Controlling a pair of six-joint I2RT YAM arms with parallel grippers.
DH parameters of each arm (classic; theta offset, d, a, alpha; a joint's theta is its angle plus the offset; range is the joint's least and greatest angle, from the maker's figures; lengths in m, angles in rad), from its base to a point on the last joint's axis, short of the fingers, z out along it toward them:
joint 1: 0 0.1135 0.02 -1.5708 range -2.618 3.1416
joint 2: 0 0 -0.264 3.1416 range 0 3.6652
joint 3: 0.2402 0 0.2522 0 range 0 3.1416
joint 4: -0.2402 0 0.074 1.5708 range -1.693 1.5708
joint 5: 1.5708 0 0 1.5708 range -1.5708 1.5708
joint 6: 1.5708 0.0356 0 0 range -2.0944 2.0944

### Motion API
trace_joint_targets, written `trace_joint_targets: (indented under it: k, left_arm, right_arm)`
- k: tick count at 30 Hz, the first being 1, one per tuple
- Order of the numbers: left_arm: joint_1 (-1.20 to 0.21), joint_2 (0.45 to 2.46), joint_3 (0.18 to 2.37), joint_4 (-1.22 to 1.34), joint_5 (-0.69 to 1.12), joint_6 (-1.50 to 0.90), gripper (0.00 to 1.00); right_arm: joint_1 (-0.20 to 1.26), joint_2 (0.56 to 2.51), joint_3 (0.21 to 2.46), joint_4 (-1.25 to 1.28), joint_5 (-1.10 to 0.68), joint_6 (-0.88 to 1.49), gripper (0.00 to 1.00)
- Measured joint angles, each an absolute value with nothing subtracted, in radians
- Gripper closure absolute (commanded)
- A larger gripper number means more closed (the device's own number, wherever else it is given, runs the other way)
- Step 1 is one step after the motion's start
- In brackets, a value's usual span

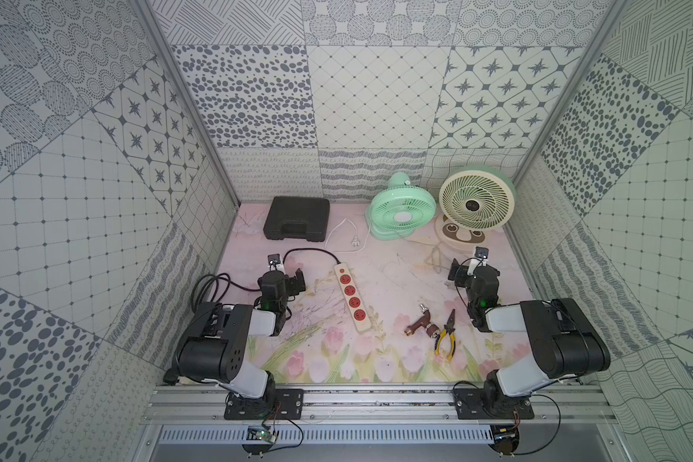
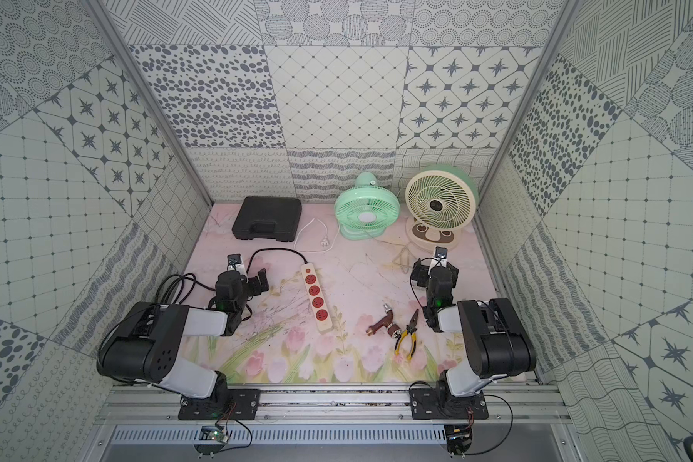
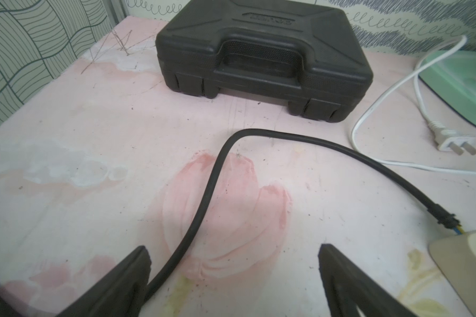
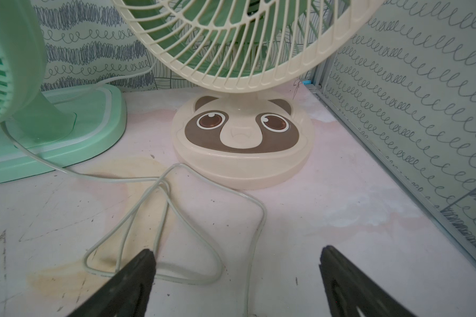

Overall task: Unplug the desk fan from the power strip
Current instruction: Reset both arms

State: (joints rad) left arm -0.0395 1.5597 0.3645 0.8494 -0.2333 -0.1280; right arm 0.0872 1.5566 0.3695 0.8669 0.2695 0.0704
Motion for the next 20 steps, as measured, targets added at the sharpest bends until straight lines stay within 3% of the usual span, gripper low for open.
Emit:
trace_joint_targets:
  k: [20]
  left_arm:
    - [-0.036, 1.563, 0.407, 0.826, -0.077, -0.09, 0.01]
  right_arm:
    - [0.088, 1.557, 0.37, 0.857, 0.27, 0.07, 0.03]
